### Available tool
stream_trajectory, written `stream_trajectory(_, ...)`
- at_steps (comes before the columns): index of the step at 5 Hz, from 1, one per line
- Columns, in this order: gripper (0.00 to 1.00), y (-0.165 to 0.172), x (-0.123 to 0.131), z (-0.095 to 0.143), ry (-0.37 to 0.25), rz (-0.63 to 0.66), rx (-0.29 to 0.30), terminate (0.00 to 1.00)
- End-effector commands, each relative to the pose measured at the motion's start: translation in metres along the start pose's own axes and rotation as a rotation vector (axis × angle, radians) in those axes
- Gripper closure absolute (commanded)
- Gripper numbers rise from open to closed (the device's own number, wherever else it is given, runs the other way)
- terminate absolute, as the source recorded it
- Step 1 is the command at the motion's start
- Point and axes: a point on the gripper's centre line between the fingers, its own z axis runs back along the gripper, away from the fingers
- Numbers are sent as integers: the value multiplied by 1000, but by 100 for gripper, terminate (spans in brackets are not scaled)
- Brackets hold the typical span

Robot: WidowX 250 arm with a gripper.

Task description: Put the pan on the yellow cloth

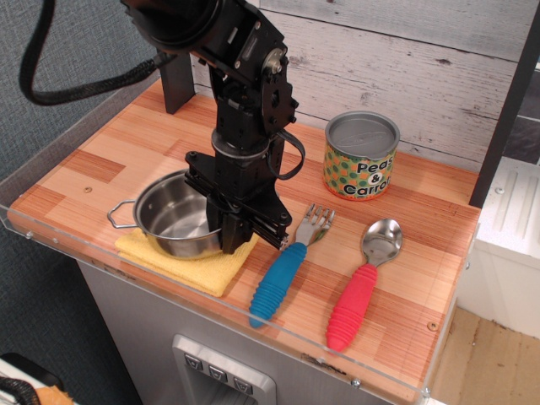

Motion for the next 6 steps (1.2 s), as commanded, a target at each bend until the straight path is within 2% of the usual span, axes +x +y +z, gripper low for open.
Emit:
stream_trajectory(1, 0, 4, -3, 9, -47, -15, -77, 0)
stream_trajectory(3, 0, 11, -9, 28, -116, -21, -215, 0)
stream_trajectory(4, 0, 15, -7, 42, -145, 8, -227, 0)
stream_trajectory(6, 0, 30, 8, 58, -123, 46, -117, 0)
